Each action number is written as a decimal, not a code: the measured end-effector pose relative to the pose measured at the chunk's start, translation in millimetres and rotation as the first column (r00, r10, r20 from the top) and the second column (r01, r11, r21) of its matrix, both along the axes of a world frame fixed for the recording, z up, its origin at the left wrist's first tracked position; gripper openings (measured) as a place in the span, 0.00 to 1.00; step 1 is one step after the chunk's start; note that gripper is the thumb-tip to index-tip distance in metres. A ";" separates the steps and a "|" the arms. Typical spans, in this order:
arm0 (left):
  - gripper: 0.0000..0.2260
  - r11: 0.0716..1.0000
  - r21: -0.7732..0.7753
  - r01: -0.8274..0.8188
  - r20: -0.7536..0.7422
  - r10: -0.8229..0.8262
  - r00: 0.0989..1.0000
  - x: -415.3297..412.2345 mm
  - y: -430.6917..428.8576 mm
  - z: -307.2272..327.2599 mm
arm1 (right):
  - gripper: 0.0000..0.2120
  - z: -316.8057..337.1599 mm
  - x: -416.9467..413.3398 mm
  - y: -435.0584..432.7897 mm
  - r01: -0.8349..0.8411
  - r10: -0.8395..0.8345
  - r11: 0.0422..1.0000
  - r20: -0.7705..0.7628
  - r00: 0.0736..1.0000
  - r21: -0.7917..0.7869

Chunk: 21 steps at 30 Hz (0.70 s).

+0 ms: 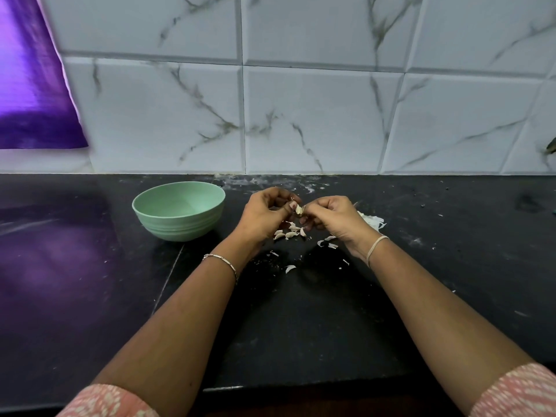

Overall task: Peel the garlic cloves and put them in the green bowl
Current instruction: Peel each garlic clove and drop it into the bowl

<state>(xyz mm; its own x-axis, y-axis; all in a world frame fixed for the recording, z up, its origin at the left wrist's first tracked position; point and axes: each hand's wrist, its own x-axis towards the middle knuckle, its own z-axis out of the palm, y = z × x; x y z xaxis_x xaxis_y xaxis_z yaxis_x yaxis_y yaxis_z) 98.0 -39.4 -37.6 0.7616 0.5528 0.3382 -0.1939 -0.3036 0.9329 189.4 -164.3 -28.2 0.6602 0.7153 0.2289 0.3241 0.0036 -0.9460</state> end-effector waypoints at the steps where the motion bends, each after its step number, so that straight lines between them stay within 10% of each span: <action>1: 0.08 1.000 0.010 0.003 -0.006 -0.003 1.000 0.2 0.1 0.1 | 0.08 0.5 0.7 -0.2 -0.010 0.010 1.000 -0.005 1.000 -0.008; 21: 0.05 0.969 -0.210 0.131 0.005 -0.133 0.991 -3.2 -2.8 3.3 | 0.06 -1.8 9.6 2.4 0.025 -0.026 0.999 0.054 0.998 0.022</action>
